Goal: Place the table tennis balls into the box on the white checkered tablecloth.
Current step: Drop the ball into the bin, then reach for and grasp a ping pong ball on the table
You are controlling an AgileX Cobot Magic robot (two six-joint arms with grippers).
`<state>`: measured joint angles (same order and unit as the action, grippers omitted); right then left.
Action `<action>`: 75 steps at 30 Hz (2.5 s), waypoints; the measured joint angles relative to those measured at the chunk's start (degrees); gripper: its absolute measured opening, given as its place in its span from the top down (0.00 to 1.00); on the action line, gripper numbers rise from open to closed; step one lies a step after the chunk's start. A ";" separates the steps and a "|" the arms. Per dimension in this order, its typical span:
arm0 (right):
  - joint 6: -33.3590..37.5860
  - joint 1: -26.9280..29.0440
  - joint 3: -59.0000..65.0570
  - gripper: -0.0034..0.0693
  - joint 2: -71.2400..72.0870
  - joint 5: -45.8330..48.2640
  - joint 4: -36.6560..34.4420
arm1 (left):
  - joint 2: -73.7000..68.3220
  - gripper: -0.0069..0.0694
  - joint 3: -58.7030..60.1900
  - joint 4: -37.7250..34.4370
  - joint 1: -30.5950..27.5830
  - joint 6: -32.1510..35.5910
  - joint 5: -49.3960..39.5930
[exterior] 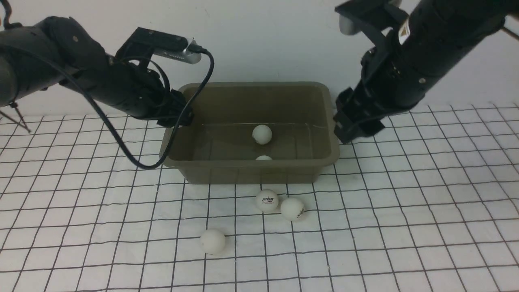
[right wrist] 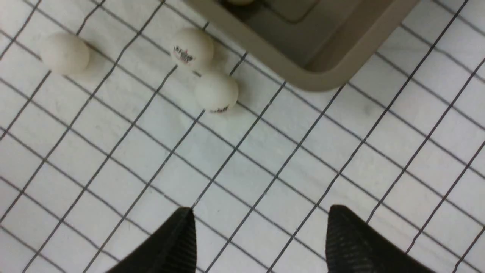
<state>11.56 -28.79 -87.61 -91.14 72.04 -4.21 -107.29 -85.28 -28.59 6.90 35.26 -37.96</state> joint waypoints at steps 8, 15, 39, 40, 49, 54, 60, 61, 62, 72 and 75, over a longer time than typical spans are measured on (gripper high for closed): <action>0.00 0.00 8.85 0.40 6.82 -3.72 -2.78 | -7.52 0.44 -8.16 -0.15 0.05 0.12 -6.39; 0.88 0.00 16.83 0.40 7.50 -8.76 -7.51 | -10.60 0.32 -9.47 -0.15 0.60 0.69 -8.14; 6.11 -8.47 27.20 0.40 -6.17 -41.45 -12.54 | 16.86 0.91 -10.90 4.63 1.18 3.59 -16.88; 6.11 -9.13 27.15 0.40 -7.18 -41.90 -12.17 | 17.43 0.91 -10.94 5.20 1.18 3.34 -18.30; 5.76 -9.18 23.27 0.39 -10.87 -41.84 -8.75 | 18.69 0.91 -10.89 5.13 1.18 2.51 -25.30; 3.57 -9.18 20.67 0.33 -12.37 -41.37 -5.02 | 23.36 0.91 -7.80 4.99 1.18 2.62 -24.96; 0.04 -9.18 18.01 0.32 -15.07 -38.86 -0.60 | 35.02 0.91 -0.88 4.99 1.18 3.51 -24.22; -0.57 -9.18 17.45 0.32 -15.57 -38.31 -0.06 | 35.86 0.91 -0.08 4.99 1.18 3.66 -24.07; -0.86 -9.18 17.07 0.32 -15.88 -37.87 0.19 | 37.15 0.91 0.69 4.99 1.18 3.67 -24.01; -3.73 -9.18 14.74 0.32 -18.26 -36.17 4.73 | 43.97 0.91 4.12 4.99 1.18 3.85 -24.13; -5.14 -9.18 14.69 0.32 -18.49 -36.17 6.70 | 45.32 0.91 4.68 4.99 1.18 3.85 -25.21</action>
<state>6.43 -37.97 -72.92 -109.63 35.87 2.49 -61.98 -80.61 -23.60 8.07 39.10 -63.17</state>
